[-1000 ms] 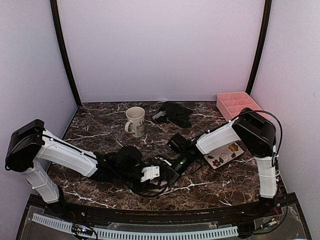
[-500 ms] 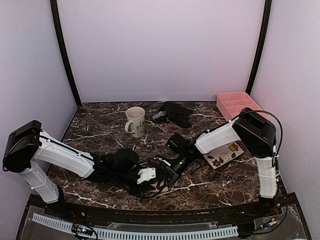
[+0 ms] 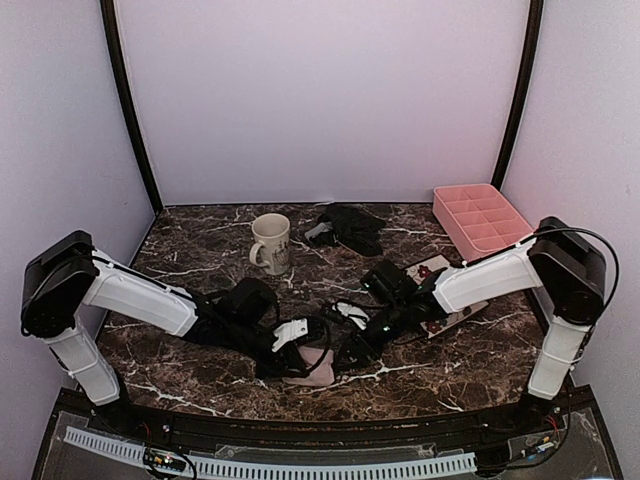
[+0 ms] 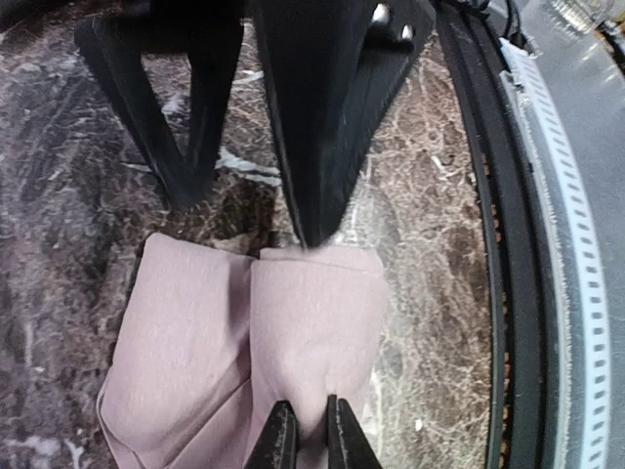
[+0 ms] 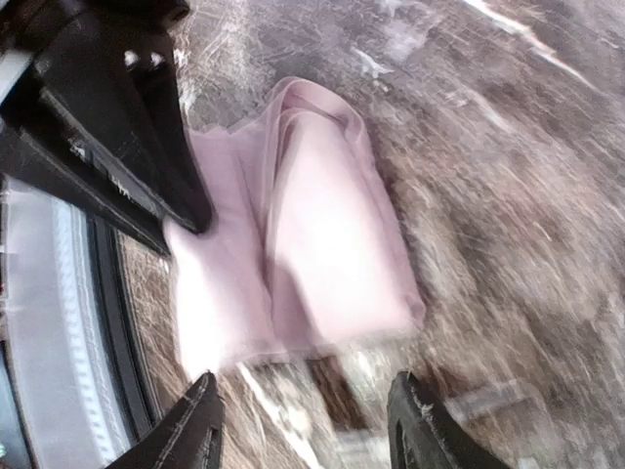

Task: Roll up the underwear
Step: Roll the underwear at the center of the board.

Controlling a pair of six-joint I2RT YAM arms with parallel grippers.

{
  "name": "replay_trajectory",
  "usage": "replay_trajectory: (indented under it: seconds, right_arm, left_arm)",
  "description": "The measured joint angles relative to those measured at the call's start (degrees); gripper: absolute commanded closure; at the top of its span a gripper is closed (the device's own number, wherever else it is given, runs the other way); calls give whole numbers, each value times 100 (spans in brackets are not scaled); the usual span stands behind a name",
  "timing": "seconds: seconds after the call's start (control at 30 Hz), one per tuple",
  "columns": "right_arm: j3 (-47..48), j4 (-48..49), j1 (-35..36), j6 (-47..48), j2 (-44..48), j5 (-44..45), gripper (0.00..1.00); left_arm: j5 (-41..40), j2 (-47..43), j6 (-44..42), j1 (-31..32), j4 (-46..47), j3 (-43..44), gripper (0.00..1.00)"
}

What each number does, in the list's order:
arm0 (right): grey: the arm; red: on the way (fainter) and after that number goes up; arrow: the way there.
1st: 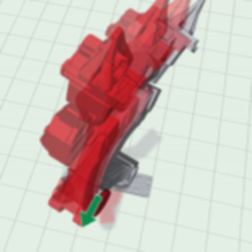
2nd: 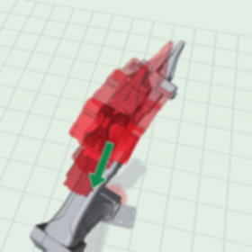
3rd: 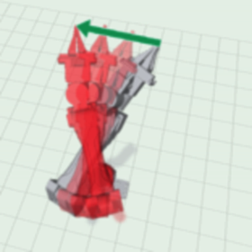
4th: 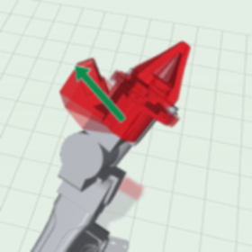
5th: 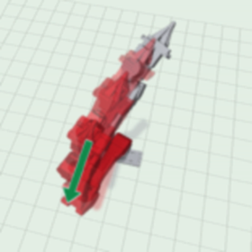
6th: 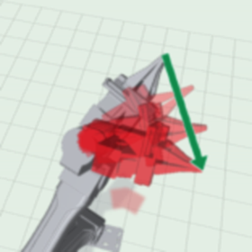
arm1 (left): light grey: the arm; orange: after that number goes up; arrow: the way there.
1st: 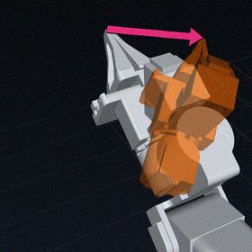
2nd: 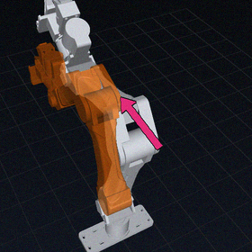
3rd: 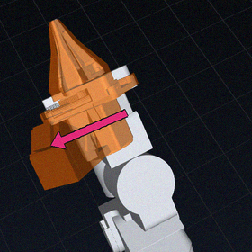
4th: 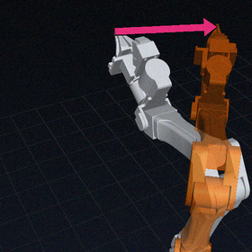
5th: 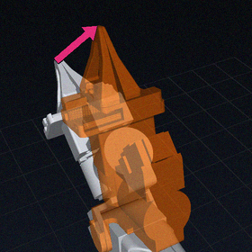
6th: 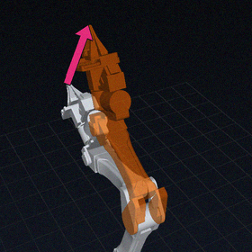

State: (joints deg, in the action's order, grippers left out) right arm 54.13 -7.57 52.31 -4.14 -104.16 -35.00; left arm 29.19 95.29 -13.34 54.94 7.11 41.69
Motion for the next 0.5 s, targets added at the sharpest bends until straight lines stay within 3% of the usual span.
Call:
replay_trajectory:
  seconds: [0.27, 0.5]
  right_arm:
    - [-1246, 776, 343, 568, 1523, 1150, 45]
    - [-1279, 1220, 1108, 1115, 1659, 1845, 46]
  left_arm:
    - [1237, 669, 92, -511, -575, 590, 96]
    - [2170, 1425, 125, -758, -1187, 1318, 95]
